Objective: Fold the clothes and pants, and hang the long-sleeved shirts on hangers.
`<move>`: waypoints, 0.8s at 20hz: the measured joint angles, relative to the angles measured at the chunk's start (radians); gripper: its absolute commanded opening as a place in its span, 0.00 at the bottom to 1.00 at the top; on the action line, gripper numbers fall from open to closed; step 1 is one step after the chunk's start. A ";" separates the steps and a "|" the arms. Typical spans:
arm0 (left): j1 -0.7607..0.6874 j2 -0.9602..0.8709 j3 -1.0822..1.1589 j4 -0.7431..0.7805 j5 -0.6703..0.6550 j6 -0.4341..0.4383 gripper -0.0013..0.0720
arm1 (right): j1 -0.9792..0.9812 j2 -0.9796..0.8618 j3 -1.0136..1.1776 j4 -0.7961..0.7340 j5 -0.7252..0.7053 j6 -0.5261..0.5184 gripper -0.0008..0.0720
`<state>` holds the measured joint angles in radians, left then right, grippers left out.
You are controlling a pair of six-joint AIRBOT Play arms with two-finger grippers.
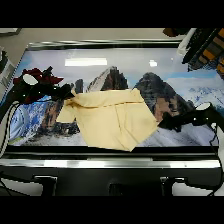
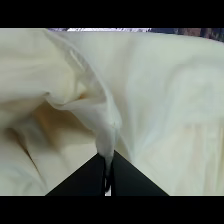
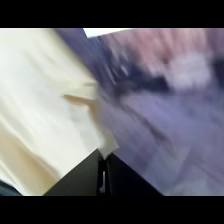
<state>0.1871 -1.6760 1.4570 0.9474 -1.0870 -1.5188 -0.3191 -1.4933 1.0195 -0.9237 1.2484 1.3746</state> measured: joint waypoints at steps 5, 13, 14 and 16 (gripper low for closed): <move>0.002 0.000 0.000 0.000 -0.044 0.000 0.04 | 0.000 -0.026 0.369 0.000 -0.160 0.128 0.05; -0.018 -0.001 -0.001 0.000 -0.081 -0.010 0.04 | 0.092 -0.154 0.593 -0.006 -0.297 0.253 0.65; -0.020 -0.001 -0.001 0.000 -0.081 -0.012 0.04 | 0.097 -0.157 0.600 -0.005 -0.289 0.258 0.63; -0.022 -0.001 -0.001 0.000 -0.082 -0.027 0.04 | 0.080 -0.148 0.612 -0.006 -0.231 0.252 0.59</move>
<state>0.1654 -1.6768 1.4563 0.9474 -1.1690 -1.5455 -0.2394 -1.6417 1.6318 -0.9295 1.0172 1.6268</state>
